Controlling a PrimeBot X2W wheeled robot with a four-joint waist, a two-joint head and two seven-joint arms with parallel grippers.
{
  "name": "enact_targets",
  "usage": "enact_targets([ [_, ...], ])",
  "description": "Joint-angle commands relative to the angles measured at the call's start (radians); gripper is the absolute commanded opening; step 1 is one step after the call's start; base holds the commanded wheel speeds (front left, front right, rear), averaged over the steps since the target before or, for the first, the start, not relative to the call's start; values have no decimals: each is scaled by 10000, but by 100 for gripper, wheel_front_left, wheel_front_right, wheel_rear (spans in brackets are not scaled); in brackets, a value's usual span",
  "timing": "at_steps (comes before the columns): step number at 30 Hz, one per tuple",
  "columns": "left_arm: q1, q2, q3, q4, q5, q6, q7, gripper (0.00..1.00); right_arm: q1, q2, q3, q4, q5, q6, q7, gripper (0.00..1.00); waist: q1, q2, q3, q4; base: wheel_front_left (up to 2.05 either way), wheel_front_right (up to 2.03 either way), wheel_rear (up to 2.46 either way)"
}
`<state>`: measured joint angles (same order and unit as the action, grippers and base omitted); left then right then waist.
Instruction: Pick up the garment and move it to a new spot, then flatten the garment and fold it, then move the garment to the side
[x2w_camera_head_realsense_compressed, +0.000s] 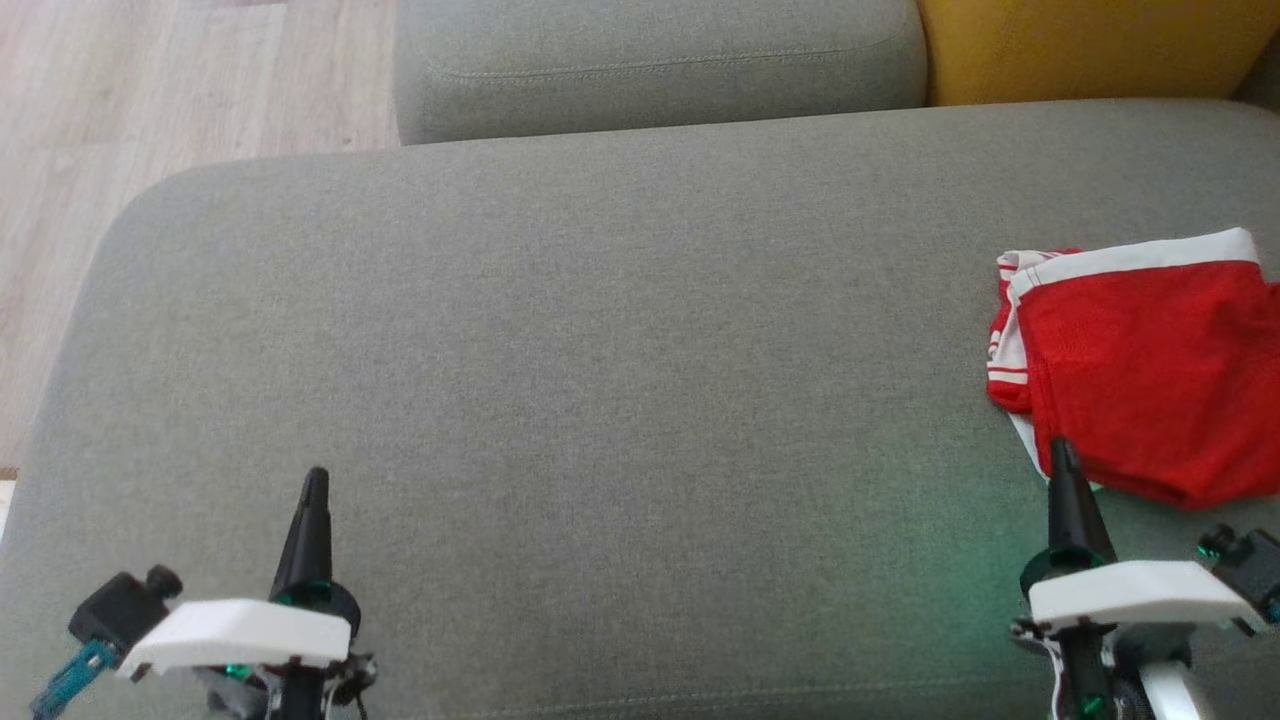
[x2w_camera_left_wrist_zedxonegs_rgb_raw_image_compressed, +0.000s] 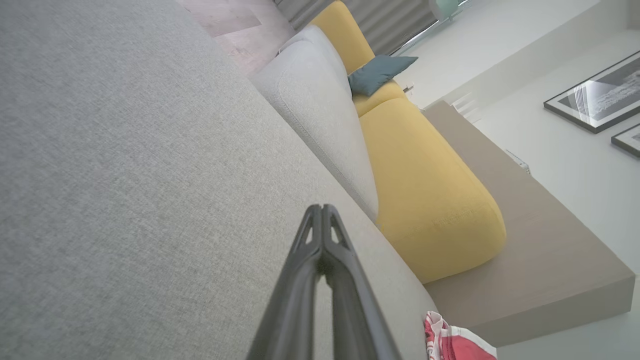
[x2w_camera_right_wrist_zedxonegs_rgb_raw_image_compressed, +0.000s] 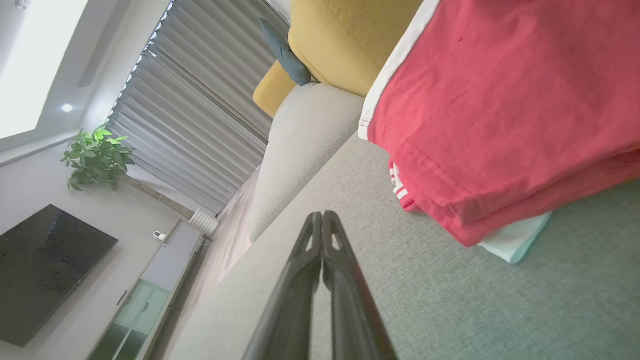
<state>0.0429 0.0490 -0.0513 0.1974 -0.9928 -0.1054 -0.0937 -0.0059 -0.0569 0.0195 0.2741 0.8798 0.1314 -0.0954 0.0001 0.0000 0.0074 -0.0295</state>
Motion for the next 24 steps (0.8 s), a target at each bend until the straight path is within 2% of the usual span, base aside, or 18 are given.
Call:
enact_targets([
  [1,-613,157,267,-273,-276,-47,72,0,-531,-187,24,-326,338,-4,44,0,-1,0,-1,7,0,0,0],
  [24,-928,179,665,-6,-2492,-122,713,0,-695,-204,-315,-323,2982,-5,662,0,-1,0,-16,111,0,0,0],
])
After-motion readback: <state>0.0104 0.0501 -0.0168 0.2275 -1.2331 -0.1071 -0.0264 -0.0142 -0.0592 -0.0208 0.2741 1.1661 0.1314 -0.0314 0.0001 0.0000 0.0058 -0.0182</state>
